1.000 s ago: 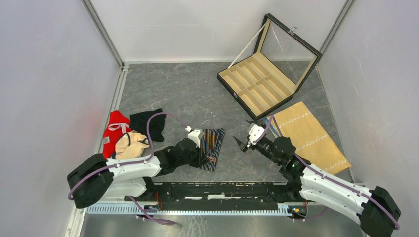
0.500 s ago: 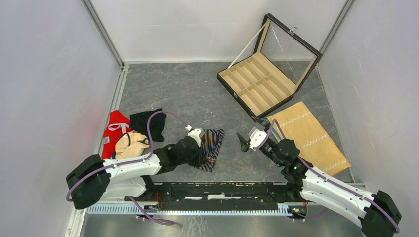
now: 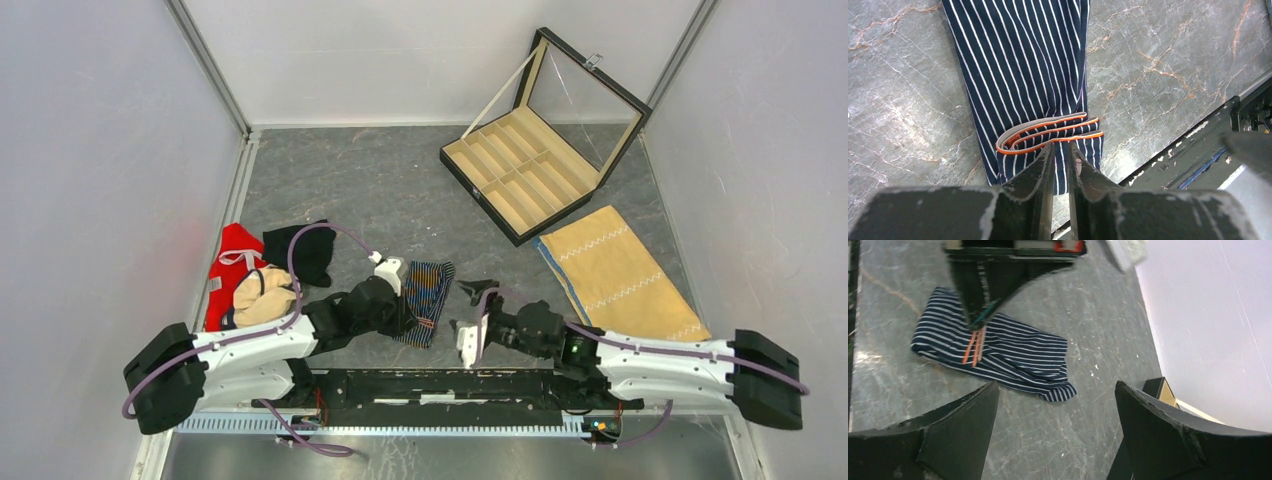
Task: Roll the underwear
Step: Roll the underwear to the center of the board.
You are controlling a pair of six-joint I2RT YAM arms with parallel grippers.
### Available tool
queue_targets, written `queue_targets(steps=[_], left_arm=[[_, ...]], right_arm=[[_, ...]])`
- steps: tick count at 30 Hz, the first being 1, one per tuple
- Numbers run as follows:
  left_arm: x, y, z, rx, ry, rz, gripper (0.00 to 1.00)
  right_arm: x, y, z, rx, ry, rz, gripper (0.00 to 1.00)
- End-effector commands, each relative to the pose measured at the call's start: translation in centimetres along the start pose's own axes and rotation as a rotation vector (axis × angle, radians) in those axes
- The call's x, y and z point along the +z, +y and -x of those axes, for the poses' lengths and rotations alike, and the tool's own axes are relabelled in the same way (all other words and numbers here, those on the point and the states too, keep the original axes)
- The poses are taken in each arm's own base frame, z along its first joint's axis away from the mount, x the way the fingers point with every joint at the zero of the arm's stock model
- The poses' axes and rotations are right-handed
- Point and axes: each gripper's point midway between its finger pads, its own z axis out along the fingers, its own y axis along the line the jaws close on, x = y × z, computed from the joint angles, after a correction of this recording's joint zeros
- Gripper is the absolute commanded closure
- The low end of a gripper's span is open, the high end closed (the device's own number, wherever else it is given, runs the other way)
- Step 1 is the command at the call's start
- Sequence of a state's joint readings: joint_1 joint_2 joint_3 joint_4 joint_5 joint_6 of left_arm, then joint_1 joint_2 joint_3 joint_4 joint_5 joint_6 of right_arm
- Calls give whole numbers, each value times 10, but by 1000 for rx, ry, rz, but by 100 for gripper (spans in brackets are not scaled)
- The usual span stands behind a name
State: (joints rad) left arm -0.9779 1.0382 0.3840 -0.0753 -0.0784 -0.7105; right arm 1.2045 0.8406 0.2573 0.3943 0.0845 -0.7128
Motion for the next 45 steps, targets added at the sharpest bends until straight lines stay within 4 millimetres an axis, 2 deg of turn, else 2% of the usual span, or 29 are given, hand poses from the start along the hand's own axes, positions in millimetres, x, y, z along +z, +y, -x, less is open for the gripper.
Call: queue_targets(steps=[1,5,11,22,31,41,45], left_arm=[[-3,-3,8,-34,-36,3,77],[-1,6,5,-39,-35,46,78],[6,25,-7,-70,-10,129,82],[15,40,-23,-81,27,187,89],[17,38,-24,-74,32,171,92],[16,34,-25,-70,37,143,95],[15,30,-24,-71,35,125,97]], right_arm=[[11,16,19,-143,10,52,8],[18,52,22,-238,36,119,8],[30,82,30,-259,17,166,10],[51,94,42,-275,-12,168,16],[72,109,39,-327,41,230,22],[77,127,6,-351,167,274,37],[78,124,-6,-364,220,241,44]])
